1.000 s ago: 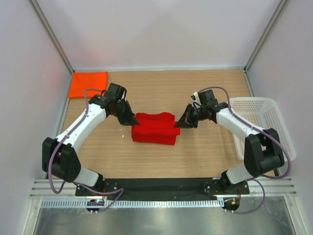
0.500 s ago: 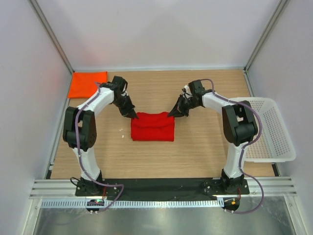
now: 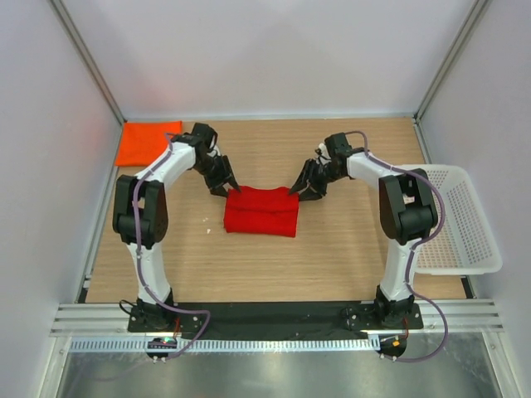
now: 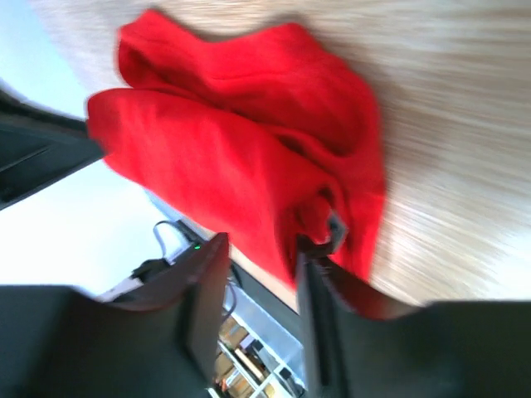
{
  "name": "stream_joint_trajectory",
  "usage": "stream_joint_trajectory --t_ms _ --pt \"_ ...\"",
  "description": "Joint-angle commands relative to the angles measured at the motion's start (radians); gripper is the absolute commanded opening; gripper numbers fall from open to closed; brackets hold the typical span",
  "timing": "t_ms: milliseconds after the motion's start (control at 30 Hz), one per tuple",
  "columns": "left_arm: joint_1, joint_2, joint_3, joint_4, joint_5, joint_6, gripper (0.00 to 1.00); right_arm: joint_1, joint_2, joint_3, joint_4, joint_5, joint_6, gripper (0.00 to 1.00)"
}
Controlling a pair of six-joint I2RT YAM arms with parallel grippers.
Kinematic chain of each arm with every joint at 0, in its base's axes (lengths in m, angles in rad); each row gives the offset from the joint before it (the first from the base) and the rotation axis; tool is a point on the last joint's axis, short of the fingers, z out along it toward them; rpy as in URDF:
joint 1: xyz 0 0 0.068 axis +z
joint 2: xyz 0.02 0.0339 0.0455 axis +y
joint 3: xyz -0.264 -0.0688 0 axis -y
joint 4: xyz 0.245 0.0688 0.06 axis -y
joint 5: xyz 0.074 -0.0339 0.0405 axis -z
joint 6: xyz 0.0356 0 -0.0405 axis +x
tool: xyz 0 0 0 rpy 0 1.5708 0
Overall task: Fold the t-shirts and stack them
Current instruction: Fold the tshirt
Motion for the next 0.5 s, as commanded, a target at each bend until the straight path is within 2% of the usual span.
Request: stream_joint_trajectory --t_ms 0,100,200,300,467 --pt "0.01 -0.134 0.035 -0.015 -0.015 0.046 0.46 -0.01 -0.062 0.086 -0.178 0.093 -0.144 0.47" --pt "0.01 -0.242 0.013 -0.038 -0.069 0.057 0.51 0.03 -0.127 0.115 -0.315 0.23 -0.258 0.54" --pt "0.01 -0.331 -0.024 -0.066 -0.111 0.071 0.52 0.125 -0.226 0.083 -0.334 0.365 -0.255 0.56" --pt "0.01 -0.408 -0.088 -0.084 -0.138 0.081 0.52 0.261 -0.267 0.061 -0.294 0.46 -0.165 0.57" --pt "0.009 -0.508 -0.237 -0.052 -0.138 0.04 0.5 0.442 -0.166 0.094 -0.173 0.572 -0.014 0.57"
